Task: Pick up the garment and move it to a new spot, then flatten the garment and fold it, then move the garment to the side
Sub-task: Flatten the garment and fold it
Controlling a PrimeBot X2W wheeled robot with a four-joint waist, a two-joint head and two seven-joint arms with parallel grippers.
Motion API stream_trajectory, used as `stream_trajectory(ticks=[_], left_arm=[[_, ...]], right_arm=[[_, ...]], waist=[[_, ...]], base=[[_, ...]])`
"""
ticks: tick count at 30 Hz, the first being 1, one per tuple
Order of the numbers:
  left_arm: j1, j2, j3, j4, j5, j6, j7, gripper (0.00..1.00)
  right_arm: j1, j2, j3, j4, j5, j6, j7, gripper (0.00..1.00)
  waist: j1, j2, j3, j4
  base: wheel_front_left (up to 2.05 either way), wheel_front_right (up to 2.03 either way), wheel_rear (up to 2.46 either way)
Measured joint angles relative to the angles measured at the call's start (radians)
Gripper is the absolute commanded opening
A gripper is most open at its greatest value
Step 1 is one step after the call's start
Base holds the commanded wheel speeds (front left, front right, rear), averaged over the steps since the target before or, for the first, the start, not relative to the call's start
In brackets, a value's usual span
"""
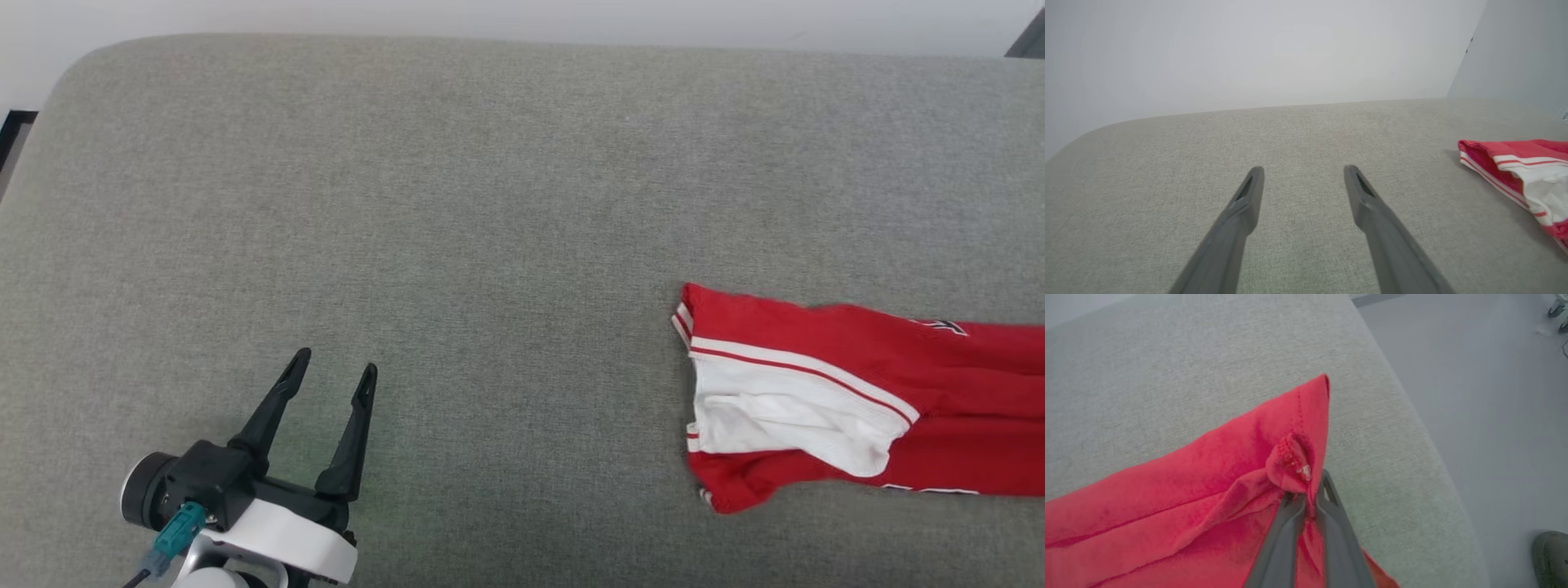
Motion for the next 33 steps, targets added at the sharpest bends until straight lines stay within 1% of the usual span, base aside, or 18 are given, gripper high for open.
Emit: stream_trajectory(ticks=[2, 5, 8, 10, 11, 17, 19, 22, 24, 27, 29, 33], left_arm=[[0.0, 0.004, -0.001, 0.003, 0.0, 0.0, 0.0, 1.0], [0.0, 0.007, -0.005, 0.01, 0.0, 0.0, 0.0, 1.0], [0.0, 0.008, -0.018, 0.017, 0.0, 0.0, 0.0, 1.0], [0.002, 0.009, -0.022, 0.03, -0.008, 0.0, 0.0, 1.0], [0.003, 0.013, -0.03, 0.046, -0.019, 0.0, 0.0, 1.0], [0.004, 0.021, -0.054, 0.077, -0.032, 0.0, 0.0, 1.0], [0.003, 0.021, -0.06, 0.081, -0.033, 0.0, 0.0, 1.0], [0.002, 0.02, -0.065, 0.094, -0.039, 0.0, 0.0, 1.0], [-0.001, 0.018, -0.071, 0.098, -0.039, 0.0, 0.0, 1.0], [-0.006, 0.012, -0.081, 0.105, -0.039, 0.0, 0.0, 1.0], [-0.015, 0.006, -0.087, 0.105, -0.039, 0.0, 0.0, 1.0], [-0.028, -0.002, -0.099, 0.106, -0.044, 0.0, 0.0, 1.0]], right_arm=[[0.0, 0.0, -0.027, -0.005, -0.004, -0.002, 0.0, 0.0], [0.002, 0.012, -0.038, -0.043, -0.011, -0.002, 0.011, 0.0], [0.022, 0.034, 0.0, -0.114, -0.015, -0.002, 0.035, 0.0], [0.038, 0.048, 0.051, -0.182, -0.014, -0.002, 0.056, 0.0], [0.059, 0.06, 0.107, -0.269, -0.012, -0.002, 0.076, 0.0], [0.079, 0.105, 0.284, -0.564, -0.016, -0.002, 0.153, 0.0], [0.075, 0.121, 0.346, -0.639, -0.028, -0.002, 0.179, 0.0], [0.044, 0.147, 0.44, -0.714, -0.048, -0.002, 0.217, 0.0], [0.008, 0.172, 0.503, -0.74, -0.058, -0.002, 0.233, 0.0], [-0.04, 0.21, 0.582, -0.739, -0.063, -0.002, 0.249, 0.0], [-0.069, 0.219, 0.63, -0.718, -0.072, -0.002, 0.258, 0.0], [-0.112, 0.245, 0.694, -0.648, -0.072, -0.002, 0.265, 0.0]], waist=[[0.0, 0.0, -0.001, -0.006], [0.0, 0.0, -0.005, -0.014], [0.0, 0.0, -0.014, -0.019], [0.0, 0.0, -0.021, -0.021], [0.0, 0.0, -0.028, -0.022], [0.0, 0.0, -0.044, -0.022], [0.0, 0.0, -0.049, -0.017], [0.0, 0.0, -0.054, -0.008], [0.0, 0.0, -0.056, -0.001], [0.0, 0.0, -0.059, 0.011], [0.0, 0.0, -0.059, 0.021], [0.0, 0.0, -0.043, 0.038]], base=[[0.0, 0.0, 0.0], [0.0, 0.0, 0.0], [0.0, 0.0, 0.0], [0.0, 0.0, 0.0], [0.0, 0.0, 0.0], [0.0, 0.0, 0.0], [0.0, 0.0, 0.0], [0.0, 0.0, 0.0], [0.0, 0.0, 0.0], [0.0, 0.0, 0.0], [0.0, 0.0, 0.0], [0.0, 0.0, 0.0]])
